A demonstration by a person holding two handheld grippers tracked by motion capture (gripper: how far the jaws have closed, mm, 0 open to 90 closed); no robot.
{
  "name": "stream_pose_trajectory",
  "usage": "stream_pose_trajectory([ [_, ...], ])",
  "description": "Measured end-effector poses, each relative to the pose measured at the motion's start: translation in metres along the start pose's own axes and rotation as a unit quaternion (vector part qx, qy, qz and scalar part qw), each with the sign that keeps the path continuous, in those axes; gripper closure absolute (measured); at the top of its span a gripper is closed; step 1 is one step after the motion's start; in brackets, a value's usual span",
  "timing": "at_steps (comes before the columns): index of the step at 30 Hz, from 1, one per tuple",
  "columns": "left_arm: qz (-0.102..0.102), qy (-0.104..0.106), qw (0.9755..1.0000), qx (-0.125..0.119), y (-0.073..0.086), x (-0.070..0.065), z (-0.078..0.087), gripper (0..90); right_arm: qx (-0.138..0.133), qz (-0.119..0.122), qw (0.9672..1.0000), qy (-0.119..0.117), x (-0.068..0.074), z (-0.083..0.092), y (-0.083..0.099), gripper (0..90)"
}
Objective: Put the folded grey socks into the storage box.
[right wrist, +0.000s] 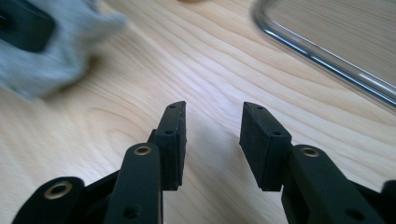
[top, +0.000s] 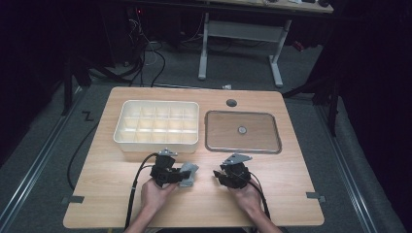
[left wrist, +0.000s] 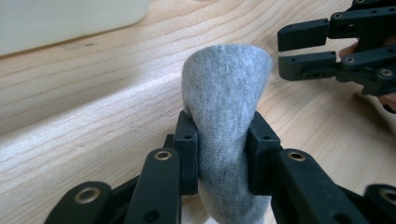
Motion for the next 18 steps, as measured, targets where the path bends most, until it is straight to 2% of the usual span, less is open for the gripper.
stream_pose_trajectory([
  [8,0.002,0.0,0.9999,-0.015,-0.007,0.002,0.011,71.3,0.005,-0.001,0.999,0.044,-0.016,0.007,0.013,57.0],
  [10,0.003,0.002,0.9998,-0.019,-0.009,0.002,0.013,71.3,0.002,-0.007,0.9988,0.048,-0.02,0.008,0.015,55.8],
  [14,-0.008,0.001,0.9997,-0.024,-0.015,0.0,0.018,71.3,-0.002,-0.013,0.9984,0.056,-0.027,0.01,0.018,51.4],
  [18,-0.012,0.005,0.9991,-0.041,-0.026,-0.002,0.028,71.3,-0.023,-0.022,0.9981,0.053,-0.035,0.011,0.026,47.6],
])
Point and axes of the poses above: each handheld gripper's, and its own axes: z roughly backward along the jaws, y roughly out of its underside, x roughly to its left, the point moved 1 cm from there along -z, roughly forward along the jaws
